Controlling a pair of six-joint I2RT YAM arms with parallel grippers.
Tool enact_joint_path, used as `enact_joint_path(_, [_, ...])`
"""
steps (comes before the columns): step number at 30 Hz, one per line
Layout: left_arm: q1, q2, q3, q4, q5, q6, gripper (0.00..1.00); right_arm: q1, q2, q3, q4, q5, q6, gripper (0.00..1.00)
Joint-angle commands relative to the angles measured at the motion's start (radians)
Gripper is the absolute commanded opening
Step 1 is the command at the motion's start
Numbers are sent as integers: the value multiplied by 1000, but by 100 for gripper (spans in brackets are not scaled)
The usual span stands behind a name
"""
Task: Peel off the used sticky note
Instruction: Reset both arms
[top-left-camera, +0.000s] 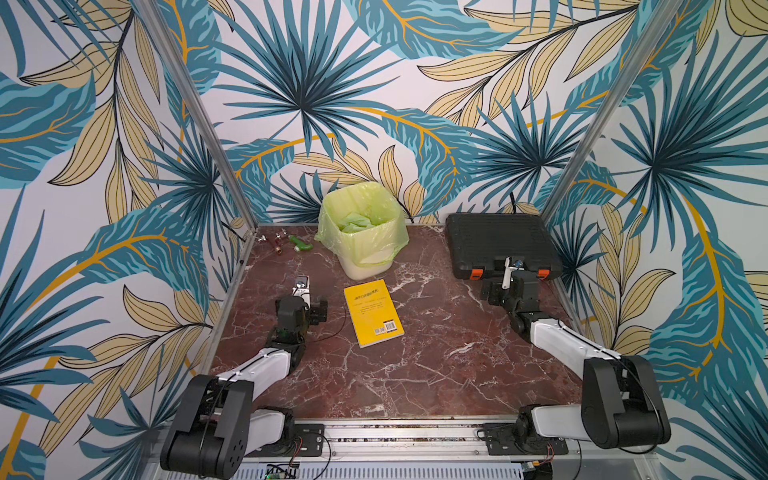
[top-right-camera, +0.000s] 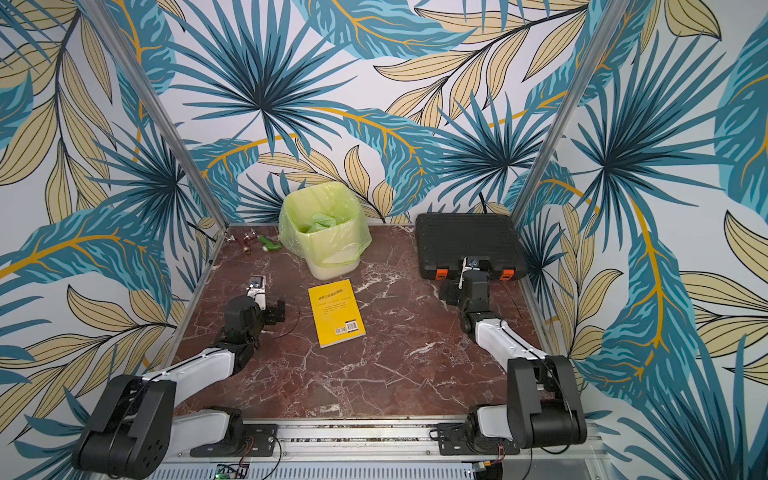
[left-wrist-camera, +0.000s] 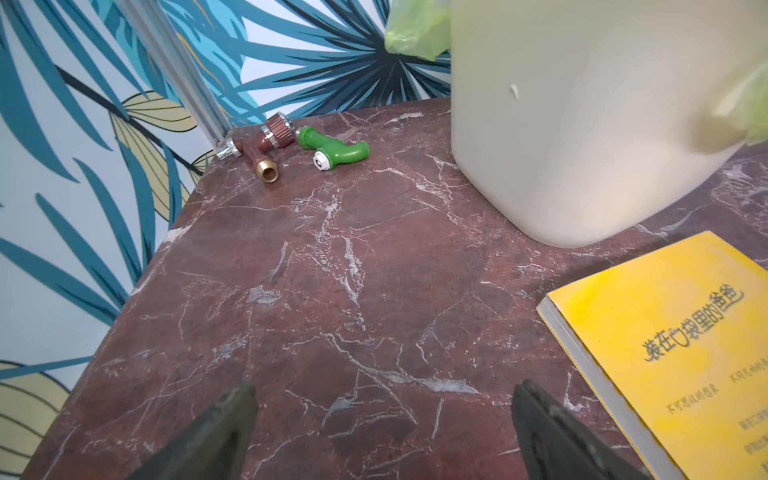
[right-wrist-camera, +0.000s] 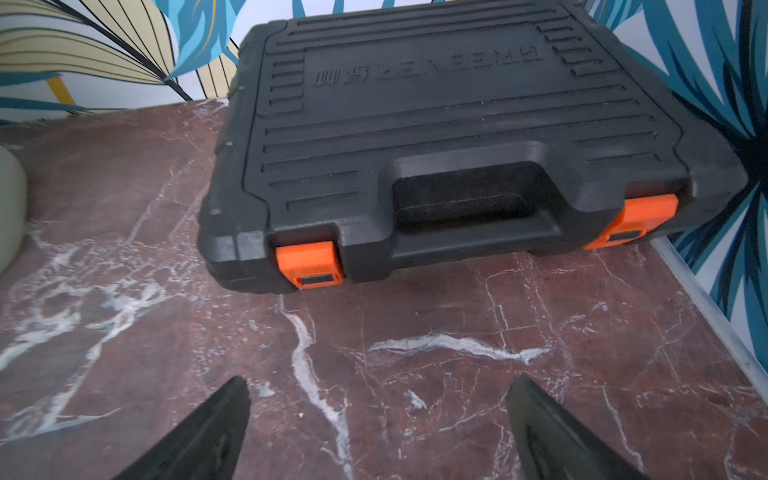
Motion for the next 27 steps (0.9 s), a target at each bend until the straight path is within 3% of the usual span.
enact_joint_path(1, [4, 66, -11, 273, 49, 61, 100, -13, 51, -48, 235, 7, -71, 99])
enact_joint_path(7, [3, 240, -2, 423, 75, 85, 100, -14, 81, -125, 385, -68, -103, 100])
enact_joint_path(11, [4, 232, 26, 358, 4, 58, 100, -12, 125, -210, 594, -55, -103, 100])
enact_joint_path(27, [22, 232, 66, 279, 16, 33, 100, -4, 113, -202, 554, -43, -109, 100])
